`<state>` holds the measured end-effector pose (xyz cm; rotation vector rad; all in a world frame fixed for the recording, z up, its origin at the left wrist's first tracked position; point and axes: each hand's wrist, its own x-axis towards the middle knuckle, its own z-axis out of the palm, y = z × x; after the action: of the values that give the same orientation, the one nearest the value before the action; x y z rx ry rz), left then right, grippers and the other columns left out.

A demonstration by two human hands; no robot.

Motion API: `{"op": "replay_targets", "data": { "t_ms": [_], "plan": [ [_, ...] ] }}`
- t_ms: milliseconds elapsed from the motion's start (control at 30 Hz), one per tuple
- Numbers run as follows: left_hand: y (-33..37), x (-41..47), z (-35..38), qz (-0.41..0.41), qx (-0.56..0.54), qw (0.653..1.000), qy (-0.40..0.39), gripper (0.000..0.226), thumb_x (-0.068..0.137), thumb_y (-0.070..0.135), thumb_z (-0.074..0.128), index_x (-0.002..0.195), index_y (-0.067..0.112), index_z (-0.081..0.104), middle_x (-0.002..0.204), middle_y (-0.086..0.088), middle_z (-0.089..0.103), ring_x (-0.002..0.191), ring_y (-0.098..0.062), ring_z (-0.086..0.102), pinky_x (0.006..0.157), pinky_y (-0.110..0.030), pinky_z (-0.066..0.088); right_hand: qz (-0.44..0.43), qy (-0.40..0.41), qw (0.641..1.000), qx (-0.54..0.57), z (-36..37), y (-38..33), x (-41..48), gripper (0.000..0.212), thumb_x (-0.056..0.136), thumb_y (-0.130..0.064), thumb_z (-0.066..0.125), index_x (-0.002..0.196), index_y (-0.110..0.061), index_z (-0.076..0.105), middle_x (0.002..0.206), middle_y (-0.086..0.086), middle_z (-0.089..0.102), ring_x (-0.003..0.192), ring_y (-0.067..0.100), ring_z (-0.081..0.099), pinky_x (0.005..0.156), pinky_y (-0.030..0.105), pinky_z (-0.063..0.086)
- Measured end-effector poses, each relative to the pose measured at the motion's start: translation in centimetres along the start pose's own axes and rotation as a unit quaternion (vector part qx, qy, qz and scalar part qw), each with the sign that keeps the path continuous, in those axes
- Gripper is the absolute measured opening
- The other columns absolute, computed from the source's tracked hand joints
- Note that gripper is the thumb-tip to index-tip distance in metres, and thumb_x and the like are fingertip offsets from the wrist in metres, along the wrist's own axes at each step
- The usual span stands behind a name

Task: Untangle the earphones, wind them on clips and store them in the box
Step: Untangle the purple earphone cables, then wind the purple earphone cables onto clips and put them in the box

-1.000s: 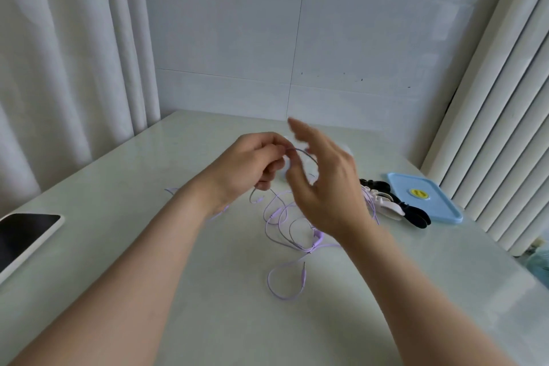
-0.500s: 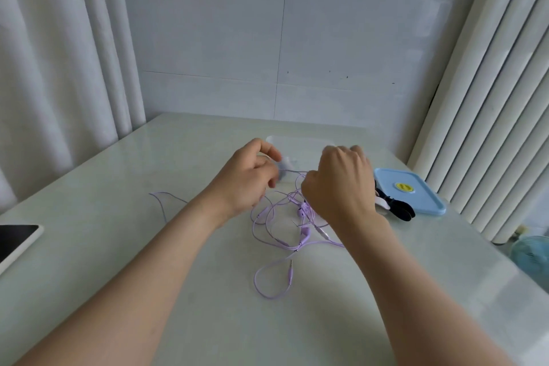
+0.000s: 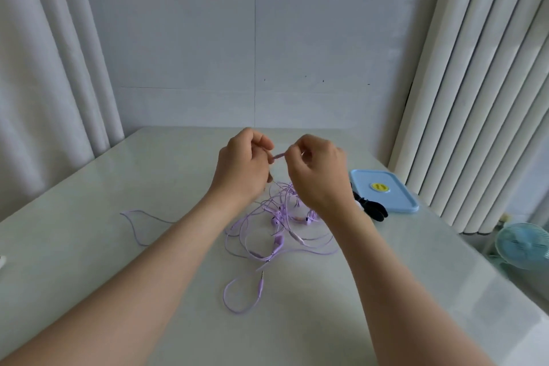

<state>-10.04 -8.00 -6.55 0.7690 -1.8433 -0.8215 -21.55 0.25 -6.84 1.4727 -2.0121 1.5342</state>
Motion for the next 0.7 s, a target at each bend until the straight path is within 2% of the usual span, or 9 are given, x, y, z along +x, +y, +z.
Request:
{"op": "replay_targets", "data": {
  "t_ms": [67, 133, 200, 233, 300, 400, 533, 600, 700],
  "plan": [
    [0.8, 0.9, 1.7, 0.049, 0.068, 0.996, -0.020, 0.037, 0.092, -0.006, 0.042, 0.098, 0.016, 0.070, 0.091, 0.004, 0.073, 0.079, -0.015, 0.069, 0.071, -0.024, 0.054, 0.041, 0.114, 0.992, 0.023, -1.0, 1.0, 0.8, 0.023, 0.084, -0.021, 0.060, 0.062, -0.016, 0.054, 0.050, -0.006, 0.043, 0.057, 0.016, 0.038, 0.056, 0.023, 0.031],
    [1.4, 1.6, 3.5, 0.097, 0.113, 0.986, -0.074, 0.038, 0.093, -0.006, 0.046, 0.102, 0.017, 0.075, 0.099, 0.005, 0.075, 0.092, -0.013, 0.068, 0.084, -0.022, 0.052, 0.079, 0.197, 0.977, -0.021, -1.6, 2.1, 1.1, 0.023, 0.083, -0.025, 0.060, 0.061, -0.018, 0.054, 0.057, -0.010, 0.048, 0.069, 0.020, 0.042, 0.066, 0.030, 0.029],
    [2.0, 2.1, 5.9, 0.127, 0.139, 0.972, -0.137, 0.037, 0.096, -0.003, 0.048, 0.110, 0.015, 0.077, 0.105, 0.001, 0.076, 0.099, -0.013, 0.068, 0.087, -0.022, 0.049, 0.122, 0.240, 0.961, -0.066, -2.1, 3.6, 1.4, 0.023, 0.087, -0.028, 0.058, 0.067, -0.016, 0.060, 0.070, -0.005, 0.055, 0.083, 0.027, 0.044, 0.075, 0.033, 0.027],
    [2.1, 2.4, 7.1, 0.139, 0.157, 0.964, -0.163, 0.037, 0.097, -0.002, 0.048, 0.113, 0.014, 0.077, 0.103, -0.001, 0.075, 0.098, -0.016, 0.067, 0.084, -0.023, 0.047, 0.142, 0.247, 0.955, -0.082, -2.1, 4.5, 1.5, 0.023, 0.091, -0.028, 0.057, 0.073, -0.015, 0.063, 0.077, -0.001, 0.057, 0.089, 0.029, 0.044, 0.079, 0.034, 0.027],
    [2.2, 3.0, 9.4, 0.160, 0.208, 0.944, -0.202, 0.035, 0.096, -0.004, 0.048, 0.110, 0.011, 0.076, 0.087, 0.000, 0.067, 0.090, -0.024, 0.062, 0.077, -0.026, 0.041, 0.179, 0.243, 0.946, -0.116, -2.2, 6.2, 1.6, 0.023, 0.100, -0.027, 0.050, 0.089, -0.014, 0.066, 0.091, 0.005, 0.061, 0.101, 0.033, 0.046, 0.083, 0.036, 0.023],
    [2.1, 3.3, 12.1, 0.171, 0.299, 0.903, -0.258, 0.029, 0.086, -0.011, 0.048, 0.090, 0.010, 0.067, 0.074, -0.004, 0.052, 0.084, -0.032, 0.050, 0.070, -0.038, 0.036, 0.224, 0.242, 0.936, -0.125, -2.5, 8.1, 1.7, 0.026, 0.108, -0.027, 0.041, 0.105, -0.013, 0.063, 0.105, 0.009, 0.066, 0.110, 0.035, 0.047, 0.087, 0.040, 0.026],
    [2.6, 2.9, 13.6, 0.158, 0.479, 0.813, -0.290, 0.015, 0.088, 0.002, 0.052, 0.091, 0.015, 0.058, 0.084, -0.002, 0.051, 0.105, -0.029, 0.028, 0.081, -0.044, 0.023, 0.262, 0.222, 0.930, -0.133, -2.6, 9.9, 1.8, 0.030, 0.110, -0.027, 0.036, 0.108, -0.012, 0.061, 0.108, 0.011, 0.069, 0.112, 0.036, 0.047, 0.092, 0.046, 0.032],
    [2.7, 3.1, 14.2, 0.129, 0.504, 0.793, -0.316, 0.014, 0.090, 0.003, 0.049, 0.084, 0.015, 0.053, 0.084, -0.004, 0.049, 0.109, -0.031, 0.025, 0.084, -0.044, 0.023, 0.271, 0.219, 0.928, -0.135, -2.5, 10.7, 1.8, 0.032, 0.110, -0.028, 0.035, 0.108, -0.011, 0.062, 0.108, 0.012, 0.070, 0.112, 0.036, 0.048, 0.093, 0.046, 0.032],
    [2.6, 3.5, 14.7, 0.107, 0.509, 0.782, -0.344, 0.028, 0.093, -0.002, 0.048, 0.072, 0.017, 0.042, 0.083, -0.006, 0.044, 0.108, -0.033, 0.026, 0.091, -0.048, 0.028, 0.279, 0.224, 0.924, -0.132, -2.4, 11.5, 1.9, 0.033, 0.109, -0.029, 0.036, 0.107, -0.010, 0.063, 0.108, 0.012, 0.070, 0.112, 0.037, 0.048, 0.093, 0.046, 0.032]
  ]
}}
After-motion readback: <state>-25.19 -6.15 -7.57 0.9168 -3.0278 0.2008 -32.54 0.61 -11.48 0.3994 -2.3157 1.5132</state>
